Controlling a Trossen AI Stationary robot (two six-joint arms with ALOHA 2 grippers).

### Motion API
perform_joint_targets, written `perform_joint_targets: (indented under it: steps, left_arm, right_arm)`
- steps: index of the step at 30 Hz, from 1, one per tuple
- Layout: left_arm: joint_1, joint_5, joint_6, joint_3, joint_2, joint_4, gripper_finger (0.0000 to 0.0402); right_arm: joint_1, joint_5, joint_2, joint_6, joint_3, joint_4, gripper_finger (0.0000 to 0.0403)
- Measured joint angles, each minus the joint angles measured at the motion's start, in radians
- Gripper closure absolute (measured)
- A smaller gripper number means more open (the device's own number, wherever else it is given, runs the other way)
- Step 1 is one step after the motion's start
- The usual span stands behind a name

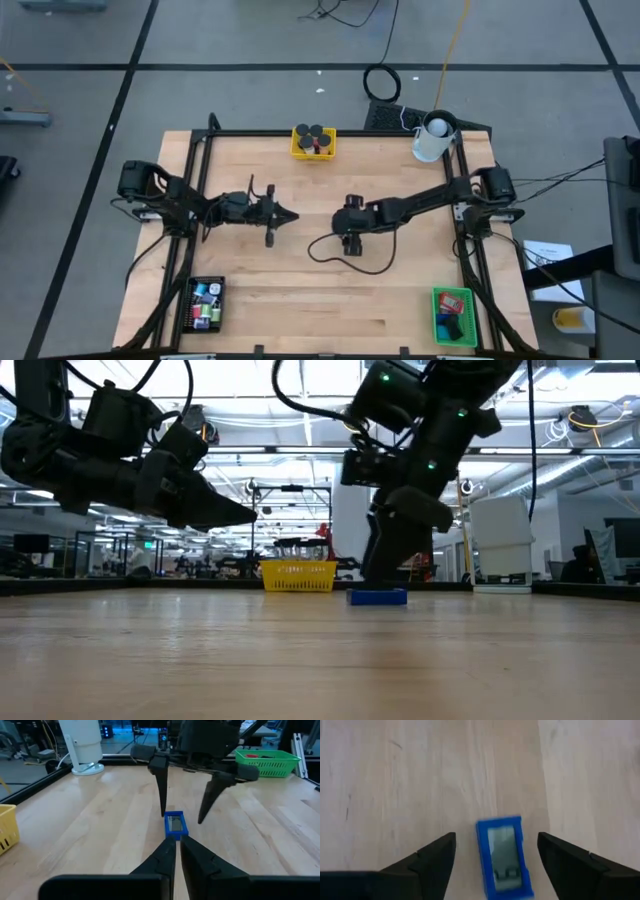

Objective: Pick & Place Office items
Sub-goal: Put the dark blue digital timer into the green bin

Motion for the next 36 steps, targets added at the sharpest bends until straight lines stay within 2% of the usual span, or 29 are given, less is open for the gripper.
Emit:
perform_joint_targets:
  steps: [4, 6, 10, 15, 21, 24, 32, 36]
  left_arm:
    - [0.000, 0.000, 0.000, 0.000, 0.000, -0.004, 0.0366]
    - [0.000, -0.001, 0.000, 0.000, 0.000, -0.006, 0.0366]
    - [0.000, -0.001, 0.000, 0.000, 0.000, -0.006, 0.0366]
    - [0.000, -0.002, 0.000, 0.000, 0.000, -0.006, 0.0366]
    - [0.000, -0.003, 0.000, 0.000, 0.000, -0.006, 0.0366]
    - [0.000, -0.004, 0.000, 0.000, 0.000, -0.011, 0.0366]
    - [0.000, -0.005, -0.003, 0.000, 0.000, -0.011, 0.0366]
    - [0.000, -0.005, -0.004, 0.000, 0.000, -0.013, 0.0366]
  right_arm:
    - [-0.012, -0.025, 0.009, -0.033, 0.007, -0.011, 0.0124]
    - [-0.029, -0.075, 0.010, -0.031, 0.007, -0.008, 0.0128]
    - [-0.065, -0.089, 0.009, -0.020, 0.007, -0.032, 0.0142]
    - [-0.090, -0.180, 0.042, -0.021, 0.005, -0.035, 0.0148]
    - [-0.090, -0.178, 0.045, -0.021, 0.004, -0.045, 0.0145]
    - [-0.090, -0.178, 0.046, -0.023, 0.004, -0.039, 0.0164]
    - [-0.090, -0.179, 0.046, -0.023, 0.004, -0.058, 0.0256]
    - [-0.081, -0.176, 0.010, -0.005, 0.002, -0.115, 0.0258]
